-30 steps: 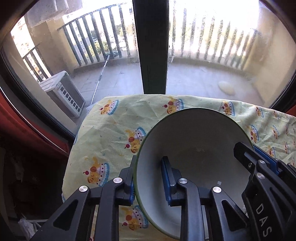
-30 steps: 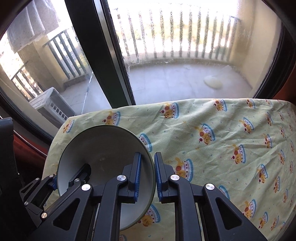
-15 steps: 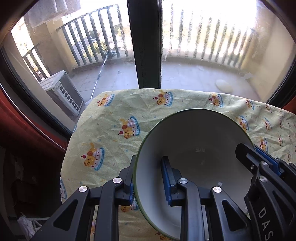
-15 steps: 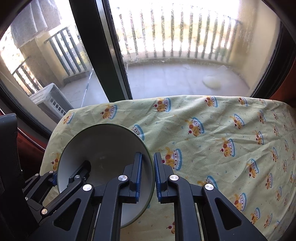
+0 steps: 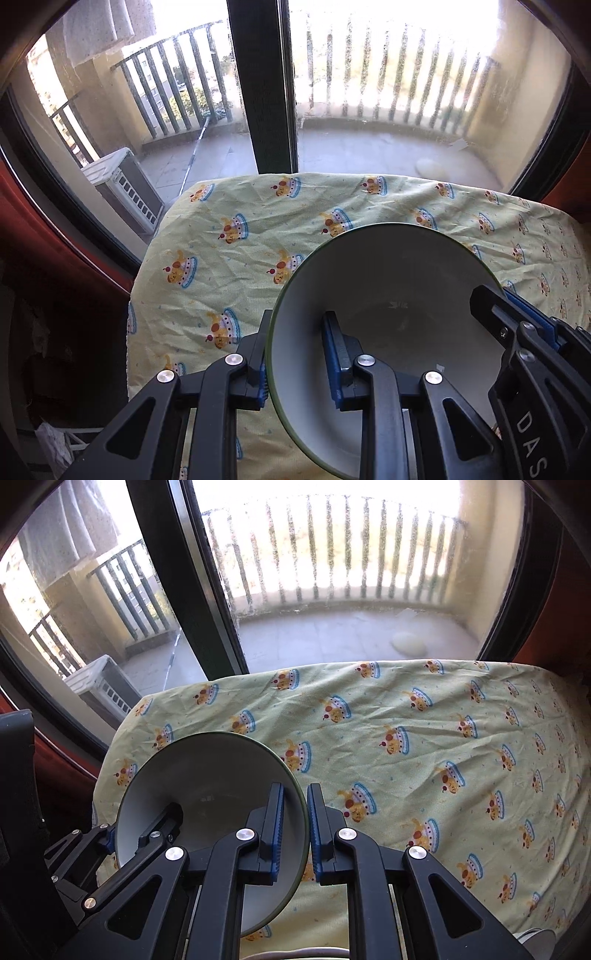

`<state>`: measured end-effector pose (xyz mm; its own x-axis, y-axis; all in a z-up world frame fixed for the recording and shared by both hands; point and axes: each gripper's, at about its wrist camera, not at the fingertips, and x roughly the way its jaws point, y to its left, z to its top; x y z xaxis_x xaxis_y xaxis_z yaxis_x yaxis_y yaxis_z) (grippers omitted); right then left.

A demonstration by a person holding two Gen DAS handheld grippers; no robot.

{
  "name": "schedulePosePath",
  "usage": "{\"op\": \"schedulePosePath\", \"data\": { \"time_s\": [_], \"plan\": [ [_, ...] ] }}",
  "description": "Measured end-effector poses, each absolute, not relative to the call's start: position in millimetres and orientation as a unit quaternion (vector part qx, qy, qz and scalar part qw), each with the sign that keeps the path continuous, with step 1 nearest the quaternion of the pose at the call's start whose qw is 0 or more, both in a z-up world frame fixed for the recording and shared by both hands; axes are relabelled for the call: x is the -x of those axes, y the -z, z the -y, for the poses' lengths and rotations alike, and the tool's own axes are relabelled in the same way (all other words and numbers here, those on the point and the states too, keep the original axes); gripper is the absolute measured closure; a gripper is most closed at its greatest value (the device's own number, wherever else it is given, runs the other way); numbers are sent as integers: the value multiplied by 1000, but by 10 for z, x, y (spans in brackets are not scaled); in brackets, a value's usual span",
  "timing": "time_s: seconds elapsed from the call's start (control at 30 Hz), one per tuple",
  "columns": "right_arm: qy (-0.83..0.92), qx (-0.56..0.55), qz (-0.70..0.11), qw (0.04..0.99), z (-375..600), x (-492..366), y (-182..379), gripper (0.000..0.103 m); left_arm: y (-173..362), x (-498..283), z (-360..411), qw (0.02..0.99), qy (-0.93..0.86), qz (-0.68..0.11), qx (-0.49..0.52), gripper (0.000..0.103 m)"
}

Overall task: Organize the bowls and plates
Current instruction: 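Lift the nested bowls with both grippers and carry them toward the plates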

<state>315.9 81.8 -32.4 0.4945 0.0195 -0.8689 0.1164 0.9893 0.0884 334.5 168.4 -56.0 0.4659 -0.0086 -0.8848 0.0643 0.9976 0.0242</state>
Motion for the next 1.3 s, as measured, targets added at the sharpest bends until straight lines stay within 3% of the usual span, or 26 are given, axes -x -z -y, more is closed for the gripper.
{"op": "schedulePosePath", "data": {
  "time_s": [0.57, 1.3],
  "plan": [
    [0, -80, -491, 868, 116, -2219, 30, 87, 222, -2357, -734, 874, -3, -485, -40, 80],
    [-62, -32, -488, 870, 1272, -1544, -290, 87, 81, -1549, 216, 867, -37, -495, 50, 80]
  ]
}}
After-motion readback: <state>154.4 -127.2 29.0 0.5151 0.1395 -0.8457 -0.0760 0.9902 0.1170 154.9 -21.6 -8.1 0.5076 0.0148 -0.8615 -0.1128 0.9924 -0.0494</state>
